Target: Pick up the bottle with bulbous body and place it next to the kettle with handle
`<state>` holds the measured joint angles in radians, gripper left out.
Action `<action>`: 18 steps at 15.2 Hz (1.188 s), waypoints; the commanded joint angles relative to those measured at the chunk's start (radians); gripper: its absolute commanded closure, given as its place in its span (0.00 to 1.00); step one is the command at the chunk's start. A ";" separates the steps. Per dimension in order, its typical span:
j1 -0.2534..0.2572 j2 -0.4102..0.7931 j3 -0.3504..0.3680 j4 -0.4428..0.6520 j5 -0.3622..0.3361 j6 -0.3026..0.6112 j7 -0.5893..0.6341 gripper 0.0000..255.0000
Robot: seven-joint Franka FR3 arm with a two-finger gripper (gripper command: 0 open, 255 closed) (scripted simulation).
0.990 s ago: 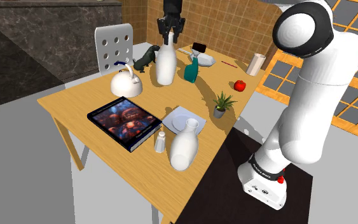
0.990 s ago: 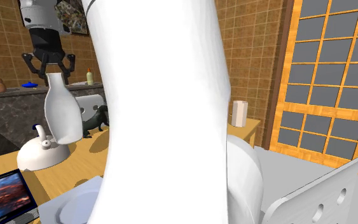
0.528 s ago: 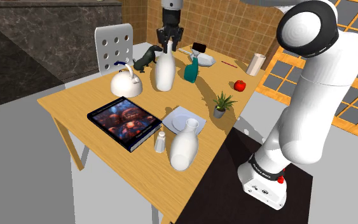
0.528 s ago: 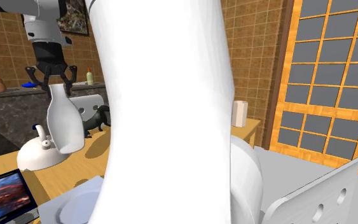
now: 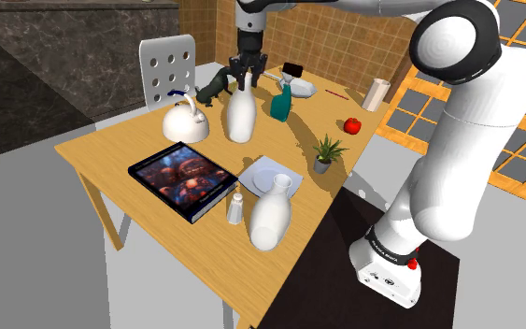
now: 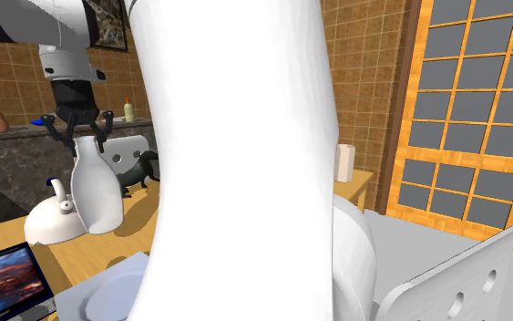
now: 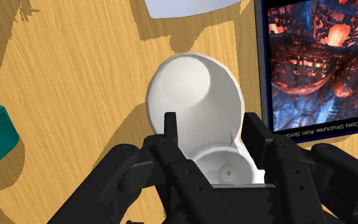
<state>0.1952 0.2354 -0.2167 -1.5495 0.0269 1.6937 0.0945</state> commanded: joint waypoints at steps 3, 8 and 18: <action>0.000 0.005 0.001 -0.049 0.001 0.055 -0.001 1.00; 0.001 0.013 0.002 -0.106 0.003 0.120 -0.001 1.00; 0.001 0.024 0.003 -0.151 0.006 0.175 -0.002 1.00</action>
<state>0.1962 0.2594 -0.2141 -1.7004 0.0329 1.8686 0.0925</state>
